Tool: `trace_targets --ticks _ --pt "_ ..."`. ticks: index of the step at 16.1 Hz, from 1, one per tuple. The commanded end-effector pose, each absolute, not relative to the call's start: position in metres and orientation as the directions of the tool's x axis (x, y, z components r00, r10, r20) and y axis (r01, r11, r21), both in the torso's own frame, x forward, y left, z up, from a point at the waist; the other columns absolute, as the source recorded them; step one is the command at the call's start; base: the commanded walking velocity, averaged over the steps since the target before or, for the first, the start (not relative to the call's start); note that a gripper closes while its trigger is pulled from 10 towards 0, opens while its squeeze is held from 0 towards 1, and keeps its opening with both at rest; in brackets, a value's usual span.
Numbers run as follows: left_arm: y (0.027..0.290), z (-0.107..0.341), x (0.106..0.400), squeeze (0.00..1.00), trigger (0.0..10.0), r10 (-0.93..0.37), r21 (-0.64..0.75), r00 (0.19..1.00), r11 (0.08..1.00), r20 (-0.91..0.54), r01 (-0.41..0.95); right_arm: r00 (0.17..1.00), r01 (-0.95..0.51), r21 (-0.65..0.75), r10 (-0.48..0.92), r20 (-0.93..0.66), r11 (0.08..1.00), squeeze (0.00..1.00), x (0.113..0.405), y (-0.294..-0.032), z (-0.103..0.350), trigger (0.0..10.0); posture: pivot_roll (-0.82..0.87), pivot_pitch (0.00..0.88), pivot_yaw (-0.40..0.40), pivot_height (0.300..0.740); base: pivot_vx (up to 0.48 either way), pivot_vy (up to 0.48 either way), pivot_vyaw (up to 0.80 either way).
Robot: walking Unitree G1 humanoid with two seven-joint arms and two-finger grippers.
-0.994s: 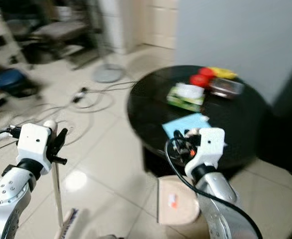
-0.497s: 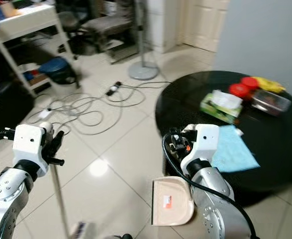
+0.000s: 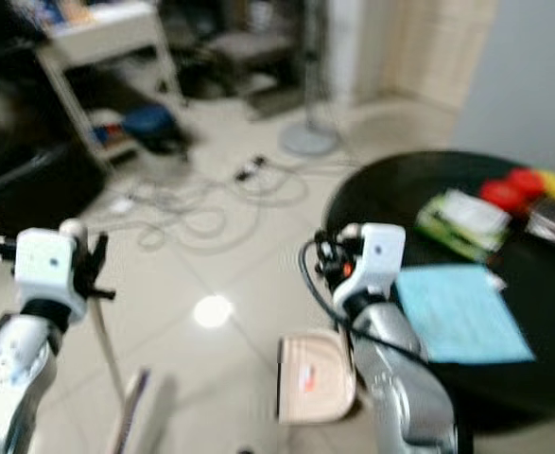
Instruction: Sweep floor
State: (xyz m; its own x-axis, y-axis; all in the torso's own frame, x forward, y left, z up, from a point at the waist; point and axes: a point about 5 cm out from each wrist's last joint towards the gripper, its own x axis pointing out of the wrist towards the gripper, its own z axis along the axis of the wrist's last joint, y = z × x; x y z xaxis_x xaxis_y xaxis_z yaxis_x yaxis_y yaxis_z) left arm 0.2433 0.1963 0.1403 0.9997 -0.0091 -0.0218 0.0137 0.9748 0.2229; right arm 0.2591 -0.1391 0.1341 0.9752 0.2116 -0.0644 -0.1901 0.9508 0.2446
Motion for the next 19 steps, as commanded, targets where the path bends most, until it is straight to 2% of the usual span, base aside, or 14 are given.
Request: trace_targets --ticks 1,4,10,11,12,13,14,15,19 --pt "0.199 0.143 0.248 0.00 10.0 -0.007 0.232 1.000 0.973 -0.027 0.013 0.978 -0.201 0.235 0.210 -0.015 0.951 0.00 0.264 -0.136 0.141 10.0 -0.03 0.000 0.084 0.740 0.000 0.000 0.80" --pt "0.191 0.143 0.251 0.00 10.0 -0.053 0.216 0.998 0.975 -0.035 0.060 0.978 -0.197 0.252 0.209 -0.024 0.947 0.00 0.267 -0.135 0.136 10.0 -0.03 0.000 0.087 0.740 0.000 0.000 0.80" --pt "0.190 0.140 0.256 0.00 10.0 -0.056 0.213 0.997 0.975 -0.044 0.064 0.975 -0.213 0.262 0.222 -0.005 0.941 0.00 0.273 -0.133 0.137 10.0 -0.03 0.000 0.087 0.740 0.000 0.000 0.80" --pt "0.189 0.139 0.257 0.00 10.0 -0.055 0.210 0.997 0.976 -0.047 0.064 0.976 -0.212 0.258 0.218 0.004 0.943 0.00 0.275 -0.133 0.138 1.3 -0.03 0.000 0.086 0.740 0.000 0.000 0.80" --pt "0.189 0.139 0.257 0.00 10.0 -0.055 0.210 0.997 0.976 -0.047 0.064 0.977 -0.209 0.261 0.214 0.006 0.943 0.00 0.275 -0.133 0.139 0.0 -0.03 0.000 0.086 0.740 0.000 0.000 0.80" --pt "0.188 0.139 0.258 0.00 10.0 -0.058 0.209 0.997 0.976 -0.047 0.066 0.977 -0.207 0.267 0.212 0.009 0.941 0.00 0.276 -0.133 0.139 0.0 -0.03 0.000 0.087 0.740 0.000 0.000 0.80" --pt "0.188 0.139 0.258 0.00 10.0 -0.059 0.209 0.997 0.976 -0.045 0.067 0.978 -0.203 0.267 0.208 0.008 0.942 0.00 0.276 -0.133 0.139 1.8 -0.03 0.000 0.087 0.740 0.000 0.000 0.80" --pt "0.187 0.140 0.259 0.00 10.0 -0.062 0.204 0.997 0.977 -0.042 0.069 0.982 -0.183 0.269 0.190 0.000 0.946 0.00 0.277 -0.135 0.139 10.0 -0.03 0.000 0.088 0.740 0.000 0.000 0.68" --pt "0.183 0.141 0.265 0.00 10.0 -0.085 0.217 0.996 0.972 -0.016 0.086 0.991 -0.131 0.277 0.137 -0.004 0.952 0.00 0.280 -0.141 0.138 10.0 -0.04 0.000 0.097 0.740 0.000 0.000 0.00"
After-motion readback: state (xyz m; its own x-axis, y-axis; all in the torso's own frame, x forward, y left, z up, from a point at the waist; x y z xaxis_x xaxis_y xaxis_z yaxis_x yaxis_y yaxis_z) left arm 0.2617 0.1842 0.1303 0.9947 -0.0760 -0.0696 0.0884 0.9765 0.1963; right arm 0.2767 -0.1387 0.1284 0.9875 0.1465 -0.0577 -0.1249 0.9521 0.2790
